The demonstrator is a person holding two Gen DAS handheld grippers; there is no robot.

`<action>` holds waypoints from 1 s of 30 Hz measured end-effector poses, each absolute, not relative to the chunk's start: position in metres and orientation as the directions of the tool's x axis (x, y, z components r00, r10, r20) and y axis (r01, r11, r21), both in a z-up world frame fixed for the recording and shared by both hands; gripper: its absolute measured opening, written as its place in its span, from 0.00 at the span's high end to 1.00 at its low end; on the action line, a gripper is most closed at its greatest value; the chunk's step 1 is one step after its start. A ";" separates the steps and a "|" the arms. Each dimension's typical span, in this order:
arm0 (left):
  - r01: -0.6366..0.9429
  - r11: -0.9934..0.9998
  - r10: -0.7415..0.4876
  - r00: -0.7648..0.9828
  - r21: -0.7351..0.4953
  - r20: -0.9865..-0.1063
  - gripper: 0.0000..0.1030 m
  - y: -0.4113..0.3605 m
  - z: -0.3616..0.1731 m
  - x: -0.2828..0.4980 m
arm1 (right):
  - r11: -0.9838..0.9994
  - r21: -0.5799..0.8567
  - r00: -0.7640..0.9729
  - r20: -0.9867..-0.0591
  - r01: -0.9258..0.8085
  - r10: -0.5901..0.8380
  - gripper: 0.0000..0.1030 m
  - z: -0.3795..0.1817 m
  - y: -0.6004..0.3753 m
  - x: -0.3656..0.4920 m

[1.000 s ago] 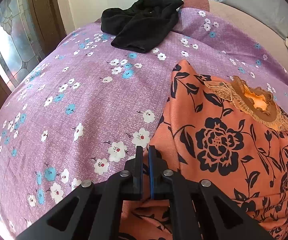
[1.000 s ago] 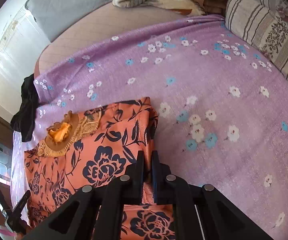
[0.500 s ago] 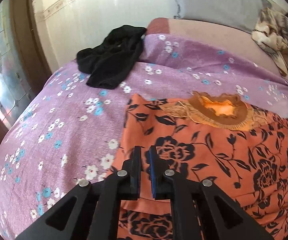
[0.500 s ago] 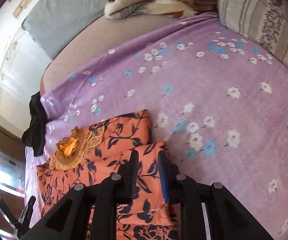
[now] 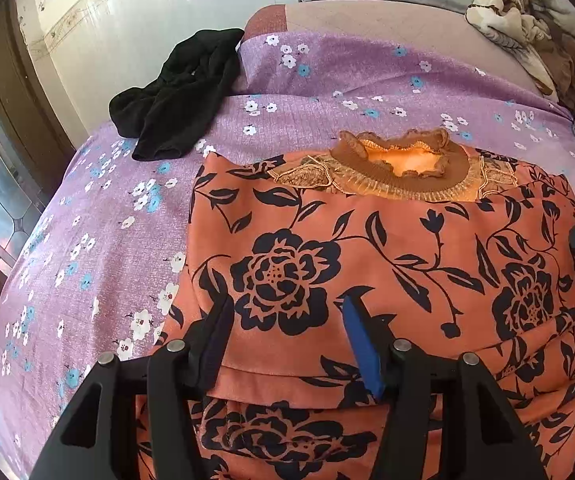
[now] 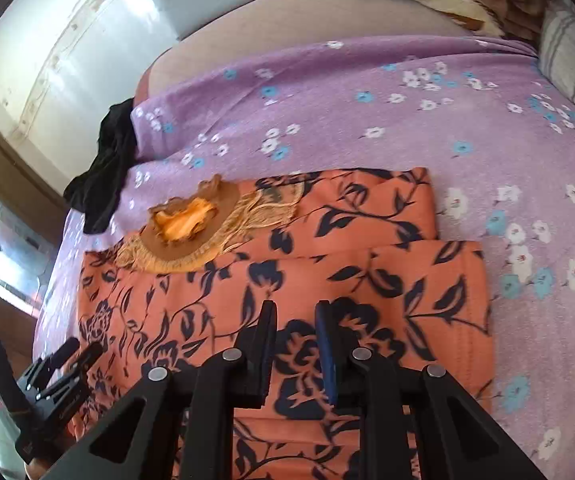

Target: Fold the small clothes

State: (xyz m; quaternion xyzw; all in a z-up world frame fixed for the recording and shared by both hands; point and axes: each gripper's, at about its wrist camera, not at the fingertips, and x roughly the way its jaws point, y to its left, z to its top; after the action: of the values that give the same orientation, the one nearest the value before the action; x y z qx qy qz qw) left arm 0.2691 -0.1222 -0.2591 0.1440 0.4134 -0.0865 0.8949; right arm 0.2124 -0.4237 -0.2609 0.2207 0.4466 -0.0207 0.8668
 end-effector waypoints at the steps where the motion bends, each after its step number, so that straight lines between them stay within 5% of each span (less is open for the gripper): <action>1: 0.277 0.939 -0.020 0.632 0.202 -0.775 0.35 -0.124 -0.264 0.270 | 0.911 0.353 0.575 -0.799 0.214 0.175 0.78 -0.267 -0.413 0.216; 5: 0.272 0.932 0.017 0.624 0.238 -0.781 0.33 -0.126 -0.274 0.271 | 0.953 0.244 0.536 -0.837 0.178 0.114 0.78 -0.278 -0.387 0.217; 9: 0.273 0.934 0.011 0.624 0.232 -0.781 0.33 -0.126 -0.271 0.270 | 0.931 0.336 0.576 -0.793 0.141 0.199 0.78 -0.266 -0.390 0.211; 22: 0.256 0.941 0.011 0.632 0.222 -0.775 0.30 -0.124 -0.270 0.270 | 0.948 0.314 0.515 -0.822 0.055 0.242 0.77 -0.271 -0.362 0.213; 30: 0.194 0.967 -0.041 0.755 0.165 -0.654 0.30 -0.105 -0.215 0.251 | 0.952 0.306 0.511 -0.820 0.012 0.257 0.77 -0.271 -0.350 0.212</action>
State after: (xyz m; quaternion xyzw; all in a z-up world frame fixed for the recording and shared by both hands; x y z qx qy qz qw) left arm 0.2508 -0.1053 -0.2152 0.1118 0.3439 -0.0631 0.9302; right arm 0.2122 -0.3497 -0.2714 0.1373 0.4891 0.0714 0.8584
